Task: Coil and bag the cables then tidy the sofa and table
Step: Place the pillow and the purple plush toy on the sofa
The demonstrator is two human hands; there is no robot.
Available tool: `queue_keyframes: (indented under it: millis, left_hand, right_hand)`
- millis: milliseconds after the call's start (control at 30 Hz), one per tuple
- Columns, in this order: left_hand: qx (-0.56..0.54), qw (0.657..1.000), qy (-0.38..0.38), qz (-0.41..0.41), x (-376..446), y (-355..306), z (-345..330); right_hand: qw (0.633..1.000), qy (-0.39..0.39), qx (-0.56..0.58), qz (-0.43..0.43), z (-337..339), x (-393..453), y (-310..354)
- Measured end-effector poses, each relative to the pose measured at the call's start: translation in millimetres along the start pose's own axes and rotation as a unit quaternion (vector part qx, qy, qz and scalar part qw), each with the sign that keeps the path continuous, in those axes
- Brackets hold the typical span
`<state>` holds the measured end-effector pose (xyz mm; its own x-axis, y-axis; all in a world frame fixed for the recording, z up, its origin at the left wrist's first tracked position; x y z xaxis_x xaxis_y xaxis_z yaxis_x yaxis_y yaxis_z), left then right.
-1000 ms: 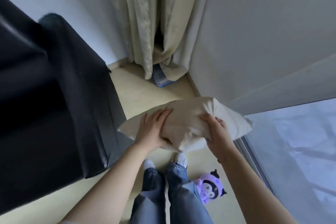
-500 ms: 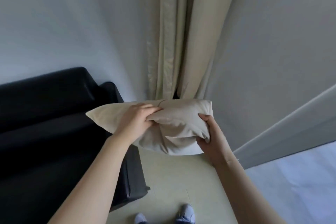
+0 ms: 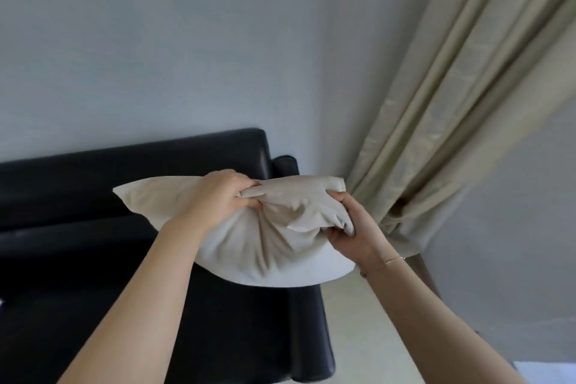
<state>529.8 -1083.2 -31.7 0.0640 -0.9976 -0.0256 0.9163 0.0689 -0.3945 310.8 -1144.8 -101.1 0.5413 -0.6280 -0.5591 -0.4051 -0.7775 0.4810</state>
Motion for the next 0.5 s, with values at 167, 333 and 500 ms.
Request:
queue_keyframes:
  millis: [167,333,500]
  left_hand:
    - [-0.004,0.995,0.074,0.072,12,137,5]
    - [0.006,0.976,0.178,0.124,40,227,-35]
    - [-0.013,0.964,0.212,0.159,72,288,-97]
  right_hand:
    - [0.996,-0.064,0.026,-0.048,-60,80,-85]
    - [0.987,-0.136,-0.004,-0.082,-63,145,-138]
    - [0.977,-0.185,-0.022,-0.099,-34,199,-156]
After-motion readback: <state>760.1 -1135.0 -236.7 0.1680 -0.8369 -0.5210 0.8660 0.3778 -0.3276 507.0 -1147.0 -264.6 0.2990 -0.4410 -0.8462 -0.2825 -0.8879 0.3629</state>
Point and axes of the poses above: each hand's wrist, its own x-axis towards the middle knuckle, its own z-axis out of the back of the hand, y = z × x, the point moved 3 cm from there along x, towards the middle knuckle, and after that the axes turned 1 degree about z, right-handed, at the moved point
